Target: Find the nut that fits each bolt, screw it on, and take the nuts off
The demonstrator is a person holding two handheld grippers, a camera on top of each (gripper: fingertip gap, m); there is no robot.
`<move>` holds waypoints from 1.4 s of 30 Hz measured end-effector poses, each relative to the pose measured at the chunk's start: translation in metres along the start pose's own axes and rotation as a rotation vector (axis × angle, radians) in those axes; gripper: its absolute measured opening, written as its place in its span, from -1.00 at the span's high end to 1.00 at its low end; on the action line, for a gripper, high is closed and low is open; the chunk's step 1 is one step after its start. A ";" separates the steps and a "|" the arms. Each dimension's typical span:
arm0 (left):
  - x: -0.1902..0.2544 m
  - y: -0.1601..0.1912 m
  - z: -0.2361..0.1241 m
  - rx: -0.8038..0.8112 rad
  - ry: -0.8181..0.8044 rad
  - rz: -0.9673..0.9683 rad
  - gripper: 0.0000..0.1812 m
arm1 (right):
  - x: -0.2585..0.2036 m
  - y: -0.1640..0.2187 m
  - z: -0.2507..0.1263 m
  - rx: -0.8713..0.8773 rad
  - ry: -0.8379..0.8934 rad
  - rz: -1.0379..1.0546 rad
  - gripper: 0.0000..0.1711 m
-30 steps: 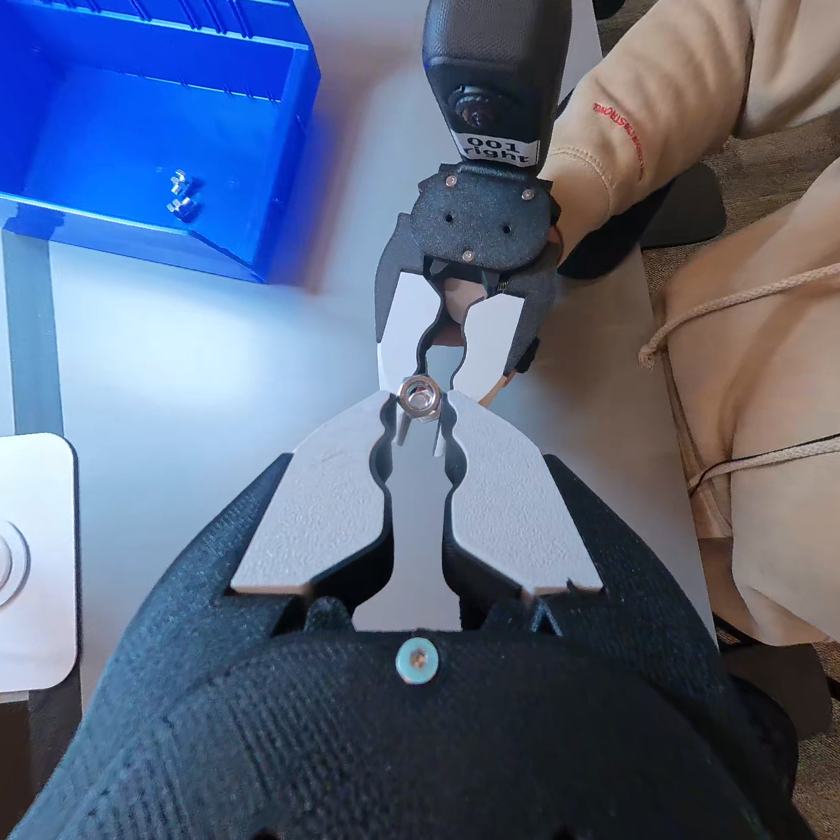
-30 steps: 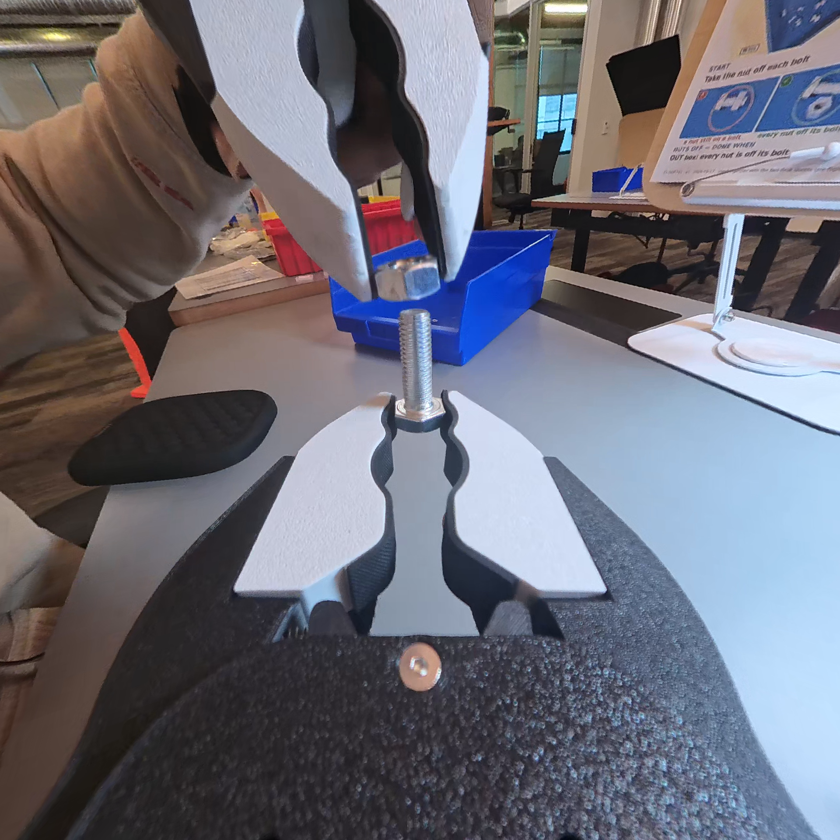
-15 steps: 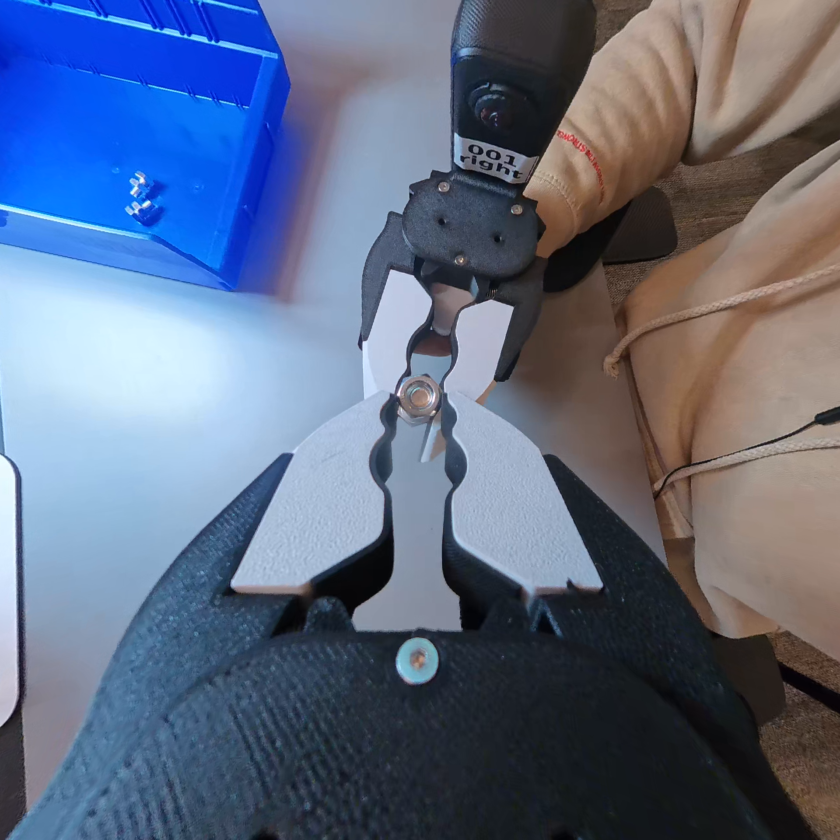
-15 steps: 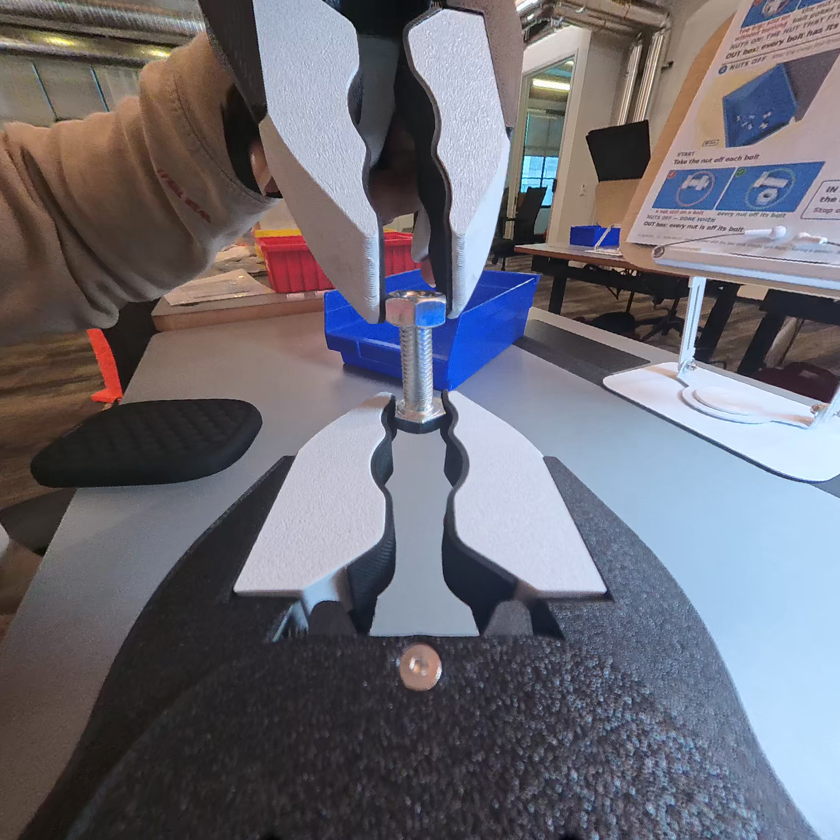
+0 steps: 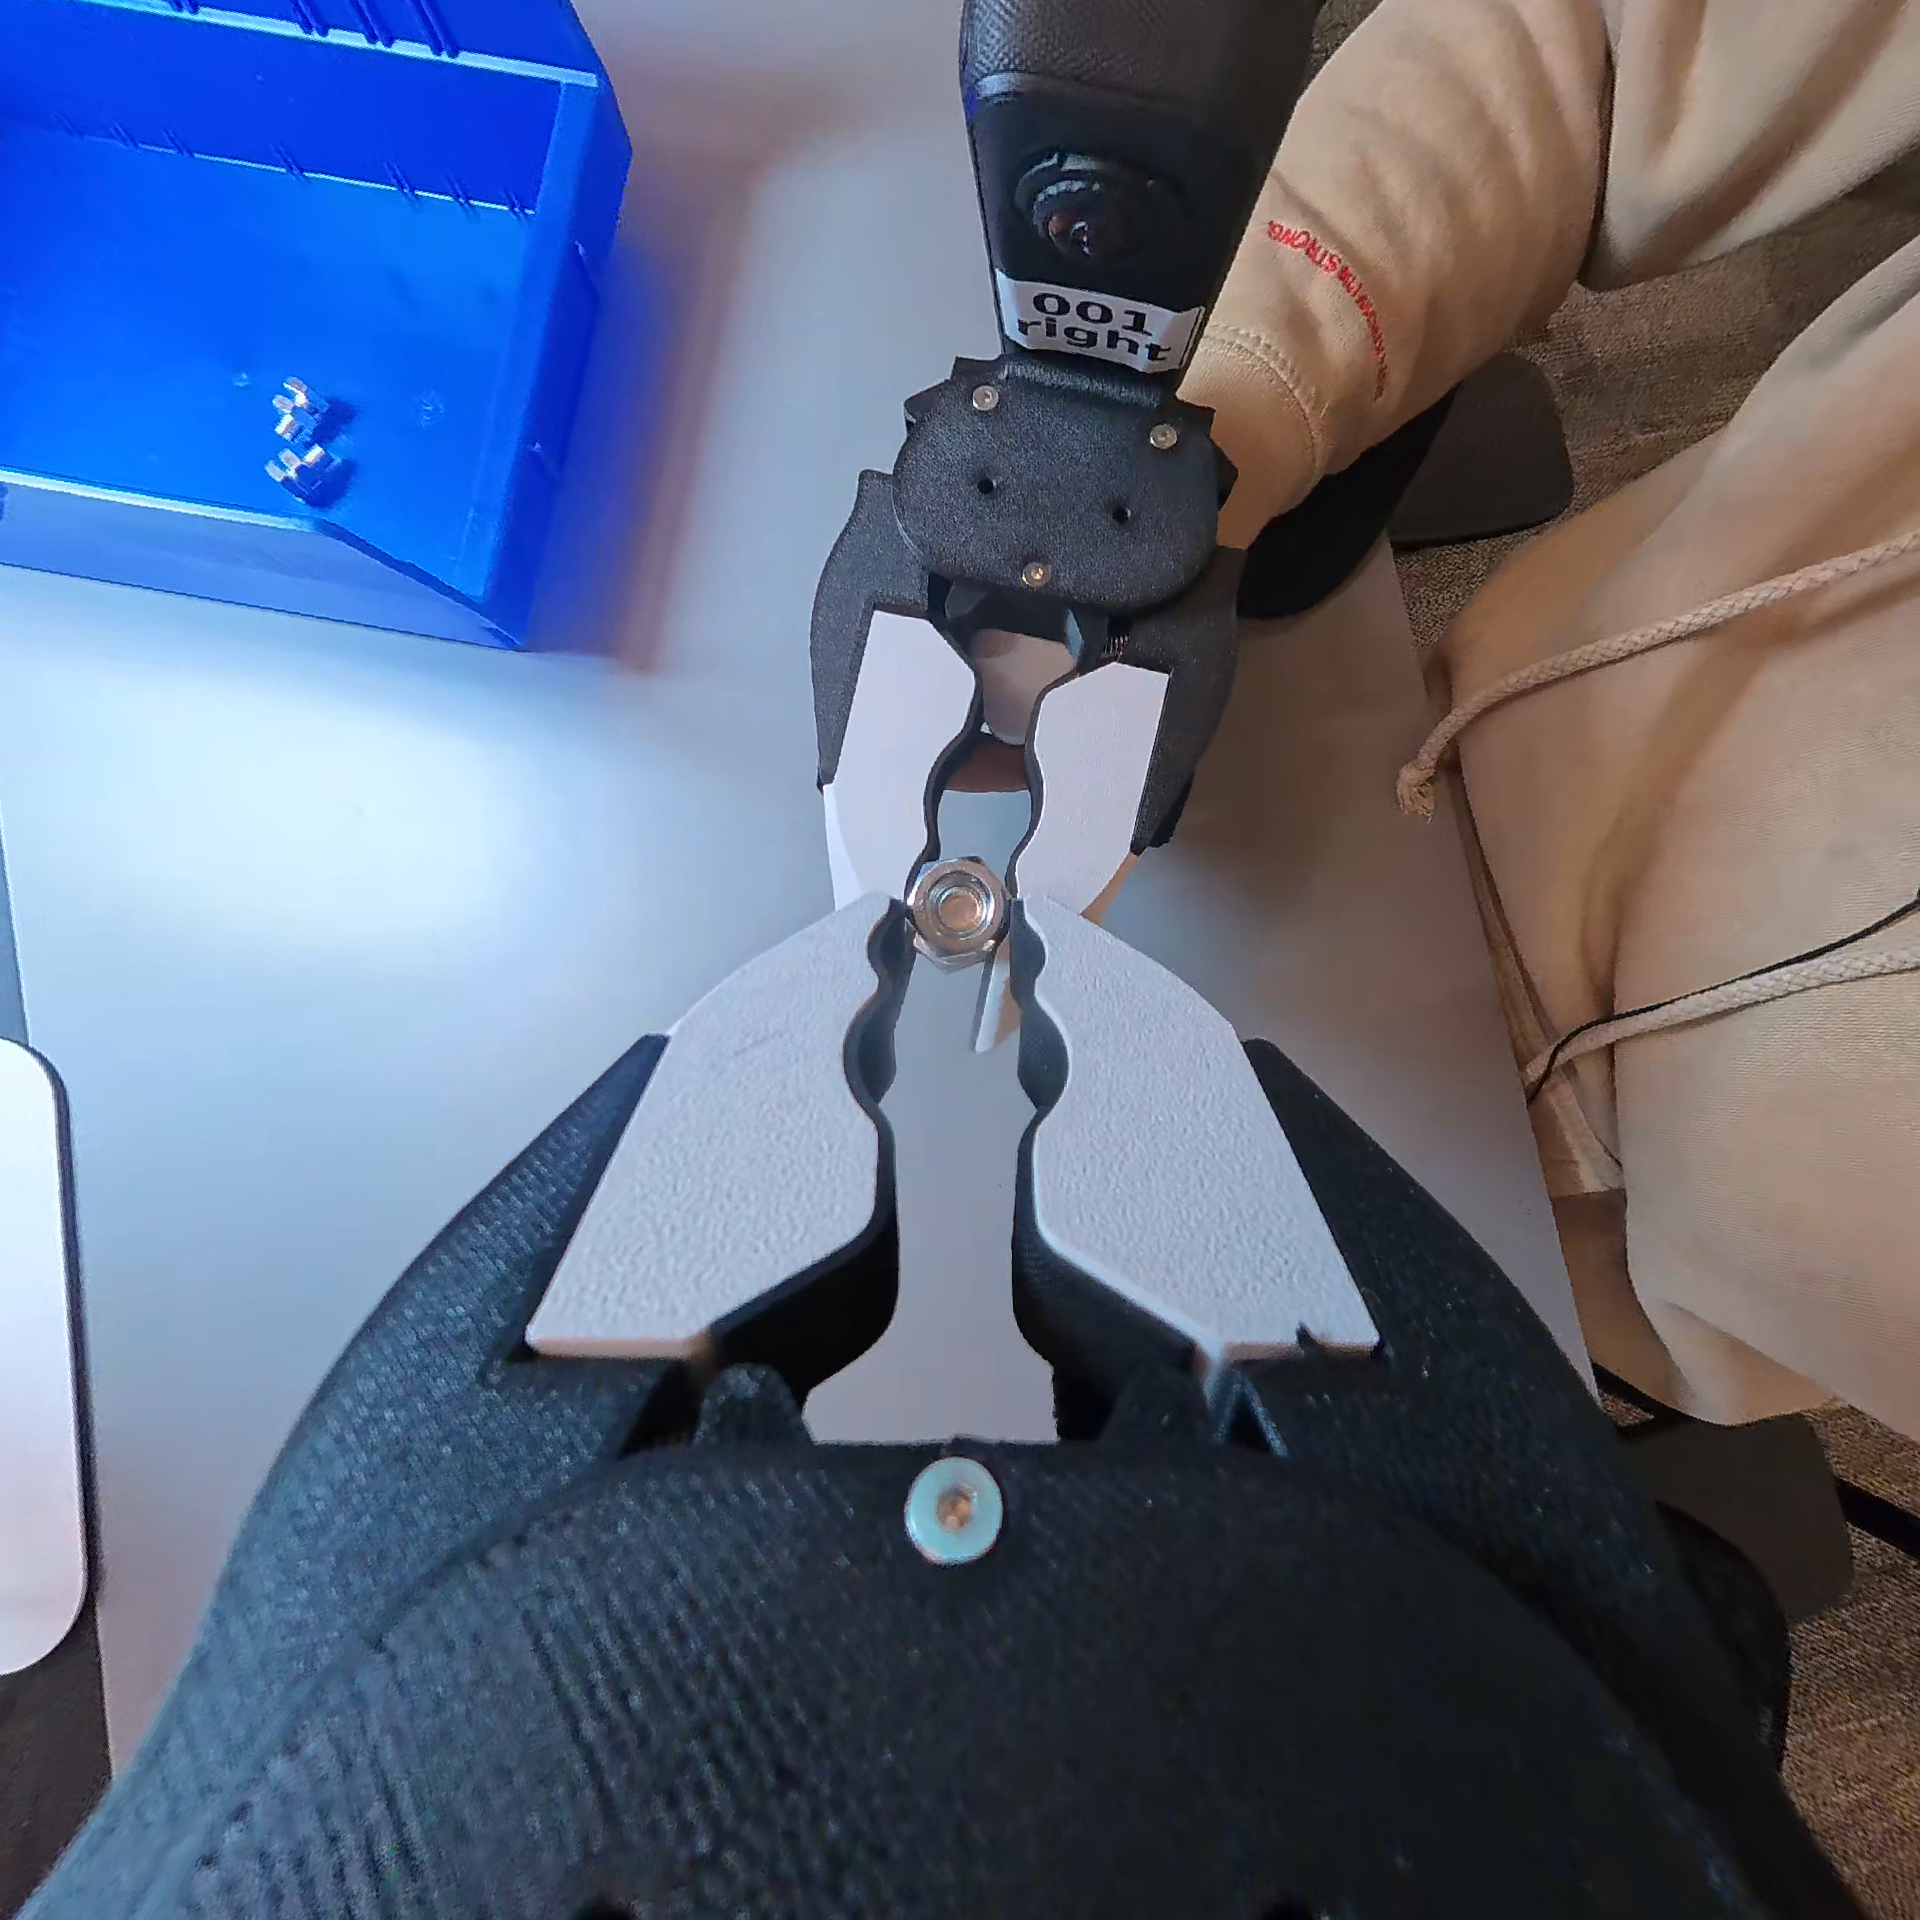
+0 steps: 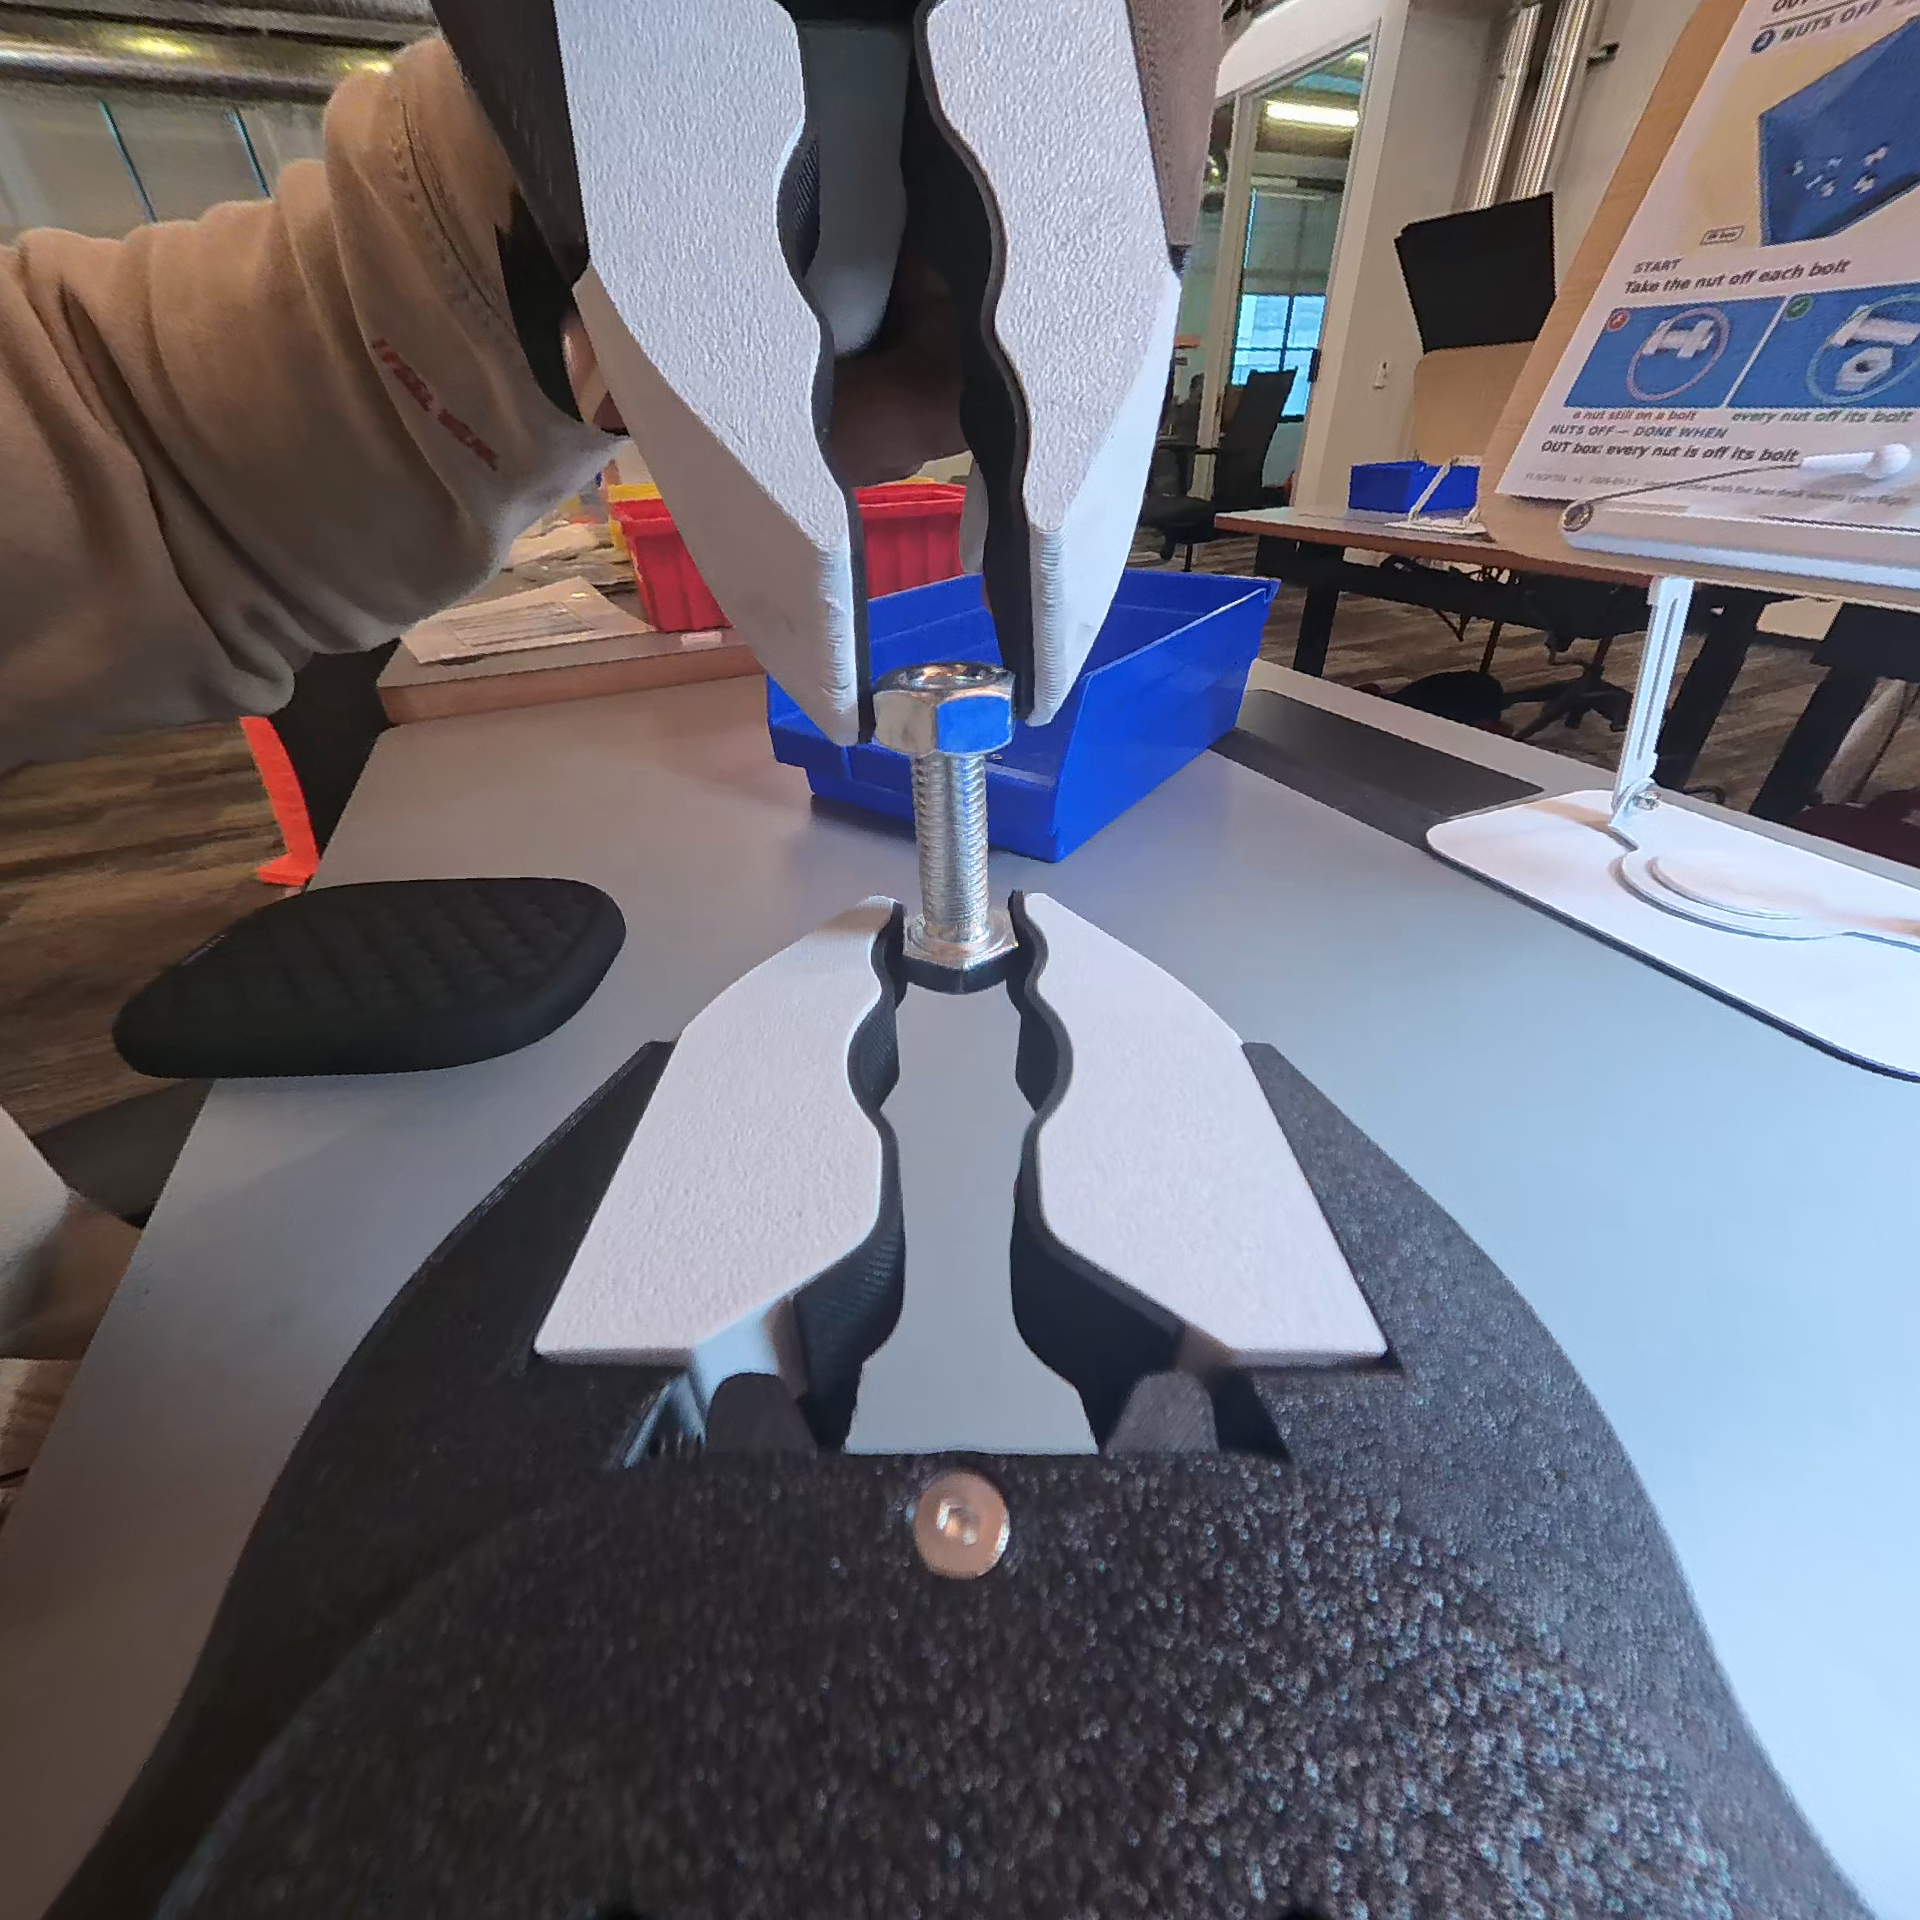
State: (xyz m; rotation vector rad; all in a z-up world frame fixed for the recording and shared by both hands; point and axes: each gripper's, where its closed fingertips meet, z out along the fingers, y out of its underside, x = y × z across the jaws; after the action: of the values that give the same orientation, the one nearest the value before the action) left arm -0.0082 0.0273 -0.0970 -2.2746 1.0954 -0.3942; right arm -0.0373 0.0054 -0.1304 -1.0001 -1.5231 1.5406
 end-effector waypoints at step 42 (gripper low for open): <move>-0.020 -0.001 -0.010 0.819 -0.330 -0.168 0.77 | 0.013 -0.007 -0.006 0.080 0.035 0.026 0.79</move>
State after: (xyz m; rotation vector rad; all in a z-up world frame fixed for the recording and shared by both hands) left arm -0.0249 0.0395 -0.0890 -1.6123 0.4445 -0.4156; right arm -0.0372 0.0199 -0.1237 -0.9994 -1.4186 1.5809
